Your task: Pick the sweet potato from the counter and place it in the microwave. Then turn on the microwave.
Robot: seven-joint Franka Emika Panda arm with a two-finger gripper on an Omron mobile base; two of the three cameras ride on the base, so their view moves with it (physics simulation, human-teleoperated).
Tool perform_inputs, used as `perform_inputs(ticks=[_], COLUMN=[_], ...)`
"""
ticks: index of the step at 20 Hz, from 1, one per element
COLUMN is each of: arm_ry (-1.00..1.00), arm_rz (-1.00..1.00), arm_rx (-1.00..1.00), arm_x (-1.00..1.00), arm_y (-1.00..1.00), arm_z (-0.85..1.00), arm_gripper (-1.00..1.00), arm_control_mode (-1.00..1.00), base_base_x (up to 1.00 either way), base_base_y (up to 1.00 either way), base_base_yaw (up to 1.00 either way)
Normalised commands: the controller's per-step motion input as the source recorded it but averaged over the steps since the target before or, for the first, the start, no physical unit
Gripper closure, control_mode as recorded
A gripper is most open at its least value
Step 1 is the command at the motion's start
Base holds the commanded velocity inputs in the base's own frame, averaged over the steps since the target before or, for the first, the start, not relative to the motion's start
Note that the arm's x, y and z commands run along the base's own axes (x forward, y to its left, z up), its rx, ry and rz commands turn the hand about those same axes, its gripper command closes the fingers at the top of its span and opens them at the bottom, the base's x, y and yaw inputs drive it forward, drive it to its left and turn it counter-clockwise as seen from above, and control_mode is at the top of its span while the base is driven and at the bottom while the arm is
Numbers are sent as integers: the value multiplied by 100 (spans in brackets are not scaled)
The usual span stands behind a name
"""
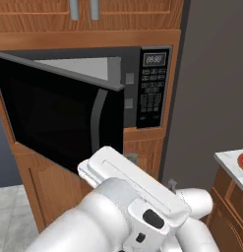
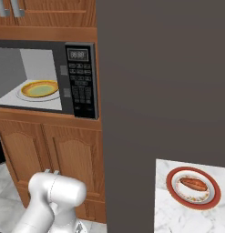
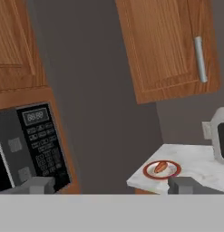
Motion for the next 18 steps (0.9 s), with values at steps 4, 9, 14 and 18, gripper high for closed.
perform_inputs(ticks=[4, 9, 14, 18], arm_ry=[12, 14, 16, 24], arm_rz=[12, 16, 21, 22], arm_rx=[34, 35, 39, 35], arm_x=[-29, -10, 30, 72], arm_y=[-86, -84, -71, -45], arm_z=[17, 3, 0, 0], arm_gripper=[-100, -100, -100, -100], arm_control_mode=[-100, -100, -100, -100], base_base_x=[0, 0, 0, 0], base_base_y=[0, 0, 0, 0], base_base_yaw=[0, 0, 0, 0])
